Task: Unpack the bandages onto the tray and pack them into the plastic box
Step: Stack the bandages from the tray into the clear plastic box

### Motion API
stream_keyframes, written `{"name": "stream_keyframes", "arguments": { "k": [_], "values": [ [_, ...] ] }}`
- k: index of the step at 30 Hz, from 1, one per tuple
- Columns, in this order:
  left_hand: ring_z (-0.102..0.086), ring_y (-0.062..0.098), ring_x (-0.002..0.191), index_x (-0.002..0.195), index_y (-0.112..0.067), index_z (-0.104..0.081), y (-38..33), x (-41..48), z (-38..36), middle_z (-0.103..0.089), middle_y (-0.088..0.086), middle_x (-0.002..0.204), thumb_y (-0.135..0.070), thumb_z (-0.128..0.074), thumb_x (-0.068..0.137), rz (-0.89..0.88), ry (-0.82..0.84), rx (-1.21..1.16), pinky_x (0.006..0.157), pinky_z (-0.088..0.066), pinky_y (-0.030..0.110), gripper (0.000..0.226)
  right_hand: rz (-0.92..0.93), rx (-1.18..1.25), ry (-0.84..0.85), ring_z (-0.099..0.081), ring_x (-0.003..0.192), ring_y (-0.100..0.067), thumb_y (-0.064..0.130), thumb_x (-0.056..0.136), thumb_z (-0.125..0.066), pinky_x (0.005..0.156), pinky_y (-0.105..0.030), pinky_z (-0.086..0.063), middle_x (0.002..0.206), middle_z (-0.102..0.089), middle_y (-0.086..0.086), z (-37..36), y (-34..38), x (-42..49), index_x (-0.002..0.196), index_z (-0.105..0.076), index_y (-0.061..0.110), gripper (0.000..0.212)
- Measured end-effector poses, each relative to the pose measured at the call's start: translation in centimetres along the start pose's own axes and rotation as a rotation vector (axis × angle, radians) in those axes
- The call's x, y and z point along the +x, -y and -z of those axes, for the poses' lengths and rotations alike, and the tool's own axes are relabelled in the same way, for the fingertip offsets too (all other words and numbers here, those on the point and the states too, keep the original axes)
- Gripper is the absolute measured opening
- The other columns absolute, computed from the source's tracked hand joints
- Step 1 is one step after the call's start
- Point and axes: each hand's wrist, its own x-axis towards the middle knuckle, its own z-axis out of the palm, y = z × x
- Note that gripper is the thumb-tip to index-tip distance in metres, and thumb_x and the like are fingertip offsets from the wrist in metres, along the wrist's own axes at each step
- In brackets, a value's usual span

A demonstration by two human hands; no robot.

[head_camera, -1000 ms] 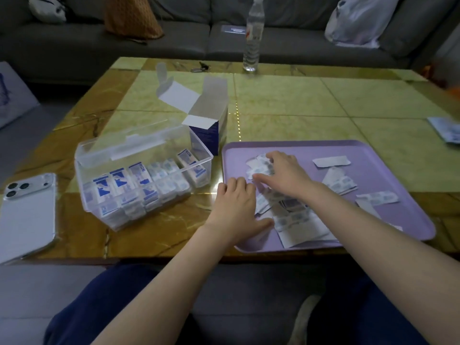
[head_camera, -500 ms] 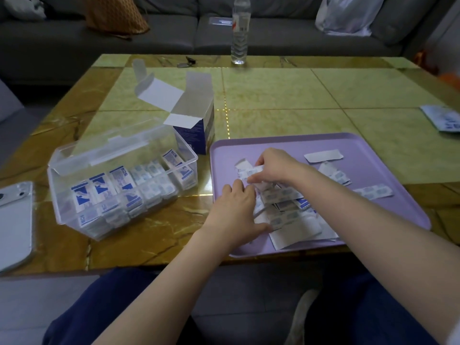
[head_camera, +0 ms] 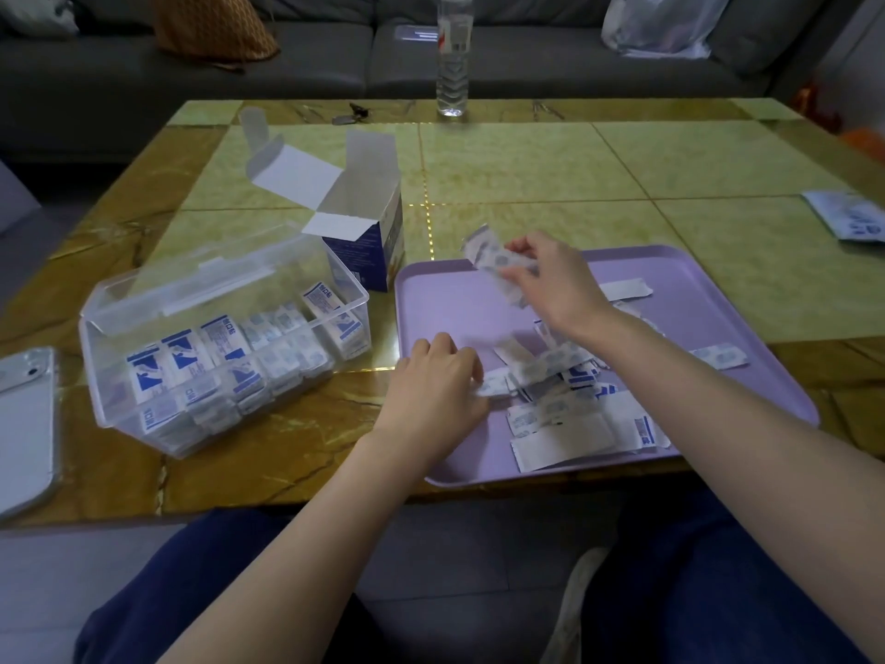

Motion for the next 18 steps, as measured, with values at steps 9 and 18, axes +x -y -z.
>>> {"name": "stream_keyframes", "arguments": {
  "k": [9, 18],
  "values": [
    [-0.044, 0.020, 0.116, 0.127, -0.019, -0.043, 1.4, 1.1, 0.9, -0.050, 0.001, 0.125, -0.039, -0.043, 0.096, 0.118, -0.099, -0.041, 0.099, -0.031, 0.036, 0.037, 0.092, 0.096, 0.106, -0.057, 0.090, -0.010, 0.017, 0.087, -0.064, 0.072, -0.012, -0.040, 0.092, -0.062, 0.005, 2.2, -1.5, -2.3, 0.103, -0.066, 0.012, 0.017],
    [-0.049, 0.018, 0.104, 0.112, -0.022, -0.045, 0.7, 1.0, 2.1, -0.051, -0.002, 0.114, -0.016, -0.050, 0.087, 0.145, -0.113, -0.307, 0.097, -0.040, 0.044, 0.026, 0.275, -0.184, 0.445, -0.051, 0.084, -0.006, 0.024, 0.083, -0.068, 0.076, -0.019, -0.038, 0.081, -0.055, 0.014, 0.5, -0.9, -3.9, 0.101, -0.070, 0.022, 0.018]
  ]
}}
